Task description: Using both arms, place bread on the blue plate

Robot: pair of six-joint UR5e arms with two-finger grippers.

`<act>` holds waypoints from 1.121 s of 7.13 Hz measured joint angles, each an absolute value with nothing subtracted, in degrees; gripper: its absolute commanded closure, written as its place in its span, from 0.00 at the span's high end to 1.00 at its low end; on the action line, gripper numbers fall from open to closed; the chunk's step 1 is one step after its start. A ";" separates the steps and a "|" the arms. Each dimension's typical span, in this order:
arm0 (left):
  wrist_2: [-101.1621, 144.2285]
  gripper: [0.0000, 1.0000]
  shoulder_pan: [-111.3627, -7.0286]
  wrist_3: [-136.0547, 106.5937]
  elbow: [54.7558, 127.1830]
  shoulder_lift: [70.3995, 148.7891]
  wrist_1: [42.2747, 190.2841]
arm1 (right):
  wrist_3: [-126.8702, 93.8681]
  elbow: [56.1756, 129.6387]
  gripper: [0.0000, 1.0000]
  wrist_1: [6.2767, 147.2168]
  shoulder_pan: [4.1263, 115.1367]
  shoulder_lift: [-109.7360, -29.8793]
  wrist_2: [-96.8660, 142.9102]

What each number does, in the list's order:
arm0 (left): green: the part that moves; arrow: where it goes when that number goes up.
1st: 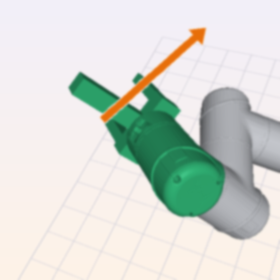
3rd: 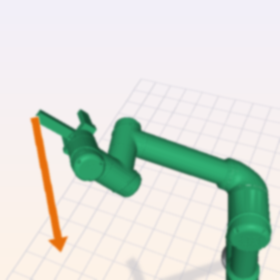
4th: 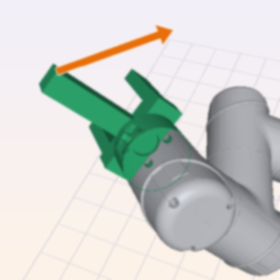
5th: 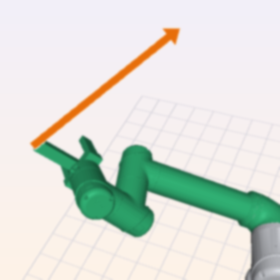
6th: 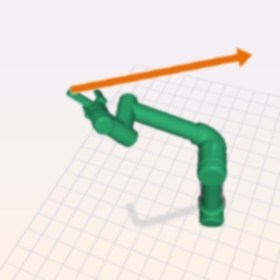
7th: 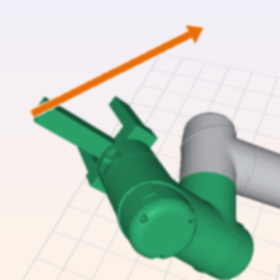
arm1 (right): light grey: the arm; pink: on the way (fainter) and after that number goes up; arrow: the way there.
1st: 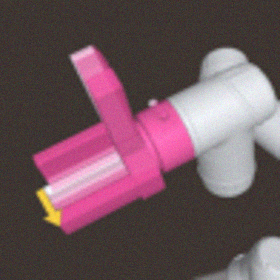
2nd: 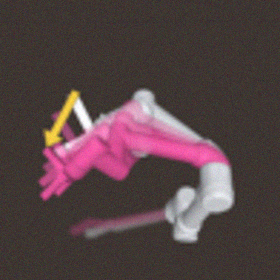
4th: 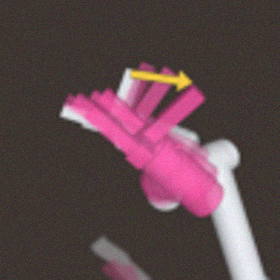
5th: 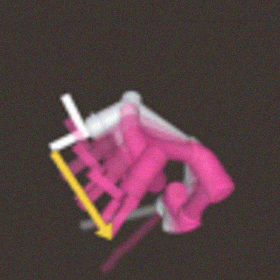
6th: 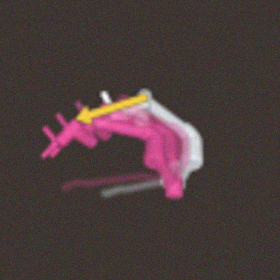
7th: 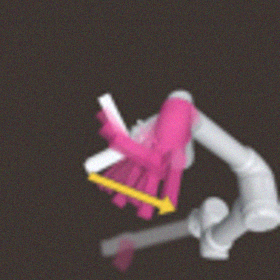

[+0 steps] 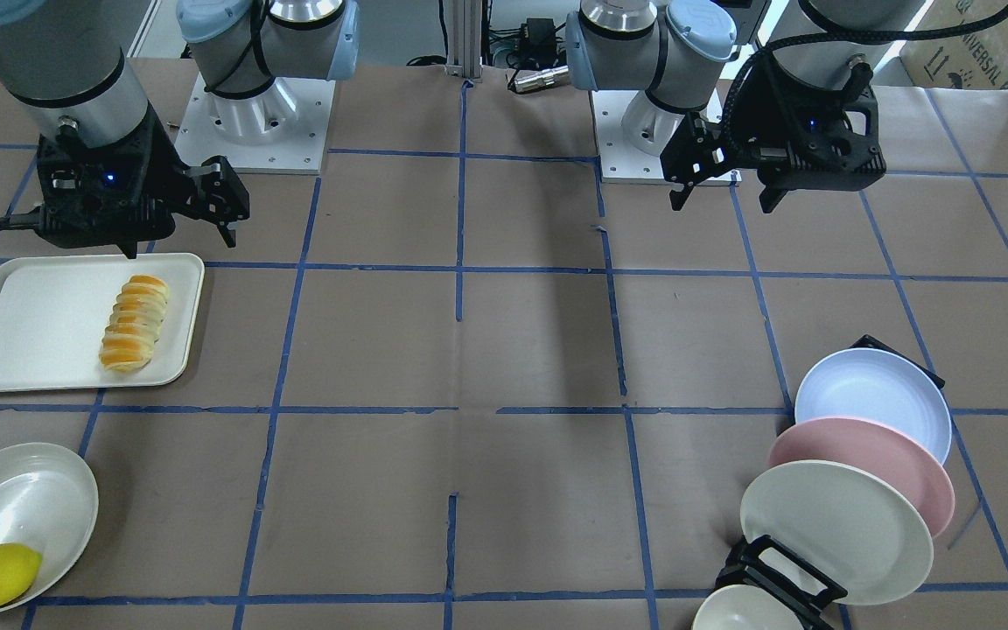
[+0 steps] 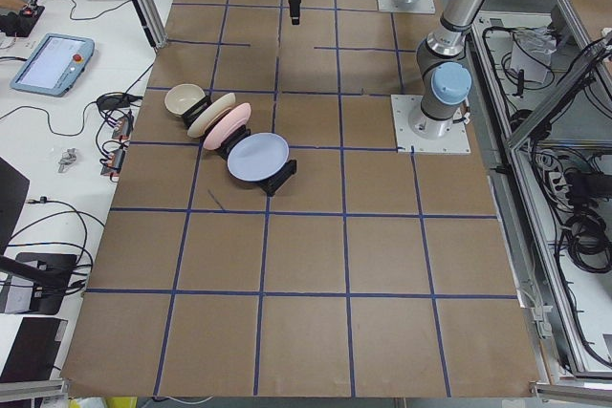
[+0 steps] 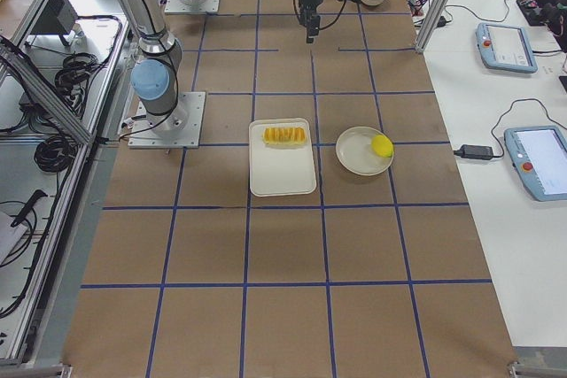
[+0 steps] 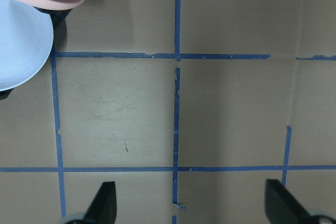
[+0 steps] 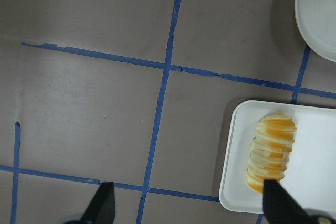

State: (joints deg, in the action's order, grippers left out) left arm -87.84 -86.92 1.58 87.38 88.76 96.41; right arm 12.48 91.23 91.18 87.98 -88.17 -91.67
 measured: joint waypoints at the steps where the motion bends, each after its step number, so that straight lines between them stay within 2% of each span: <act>1: -87.90 1.00 -86.92 1.58 87.37 88.77 96.41 | 12.48 91.23 1.00 91.15 87.98 -88.16 -91.67; 5: -87.50 1.00 -86.92 1.58 87.40 88.83 96.34 | 11.79 91.44 0.98 90.81 87.50 -87.89 -91.55; 6: -87.48 1.00 -86.92 1.60 87.46 88.85 96.31 | 11.67 91.58 0.90 90.08 85.85 -87.71 -91.40; 8: -87.91 1.00 -86.33 3.37 87.55 88.66 96.25 | 13.58 93.19 0.87 91.46 78.25 -85.83 -90.83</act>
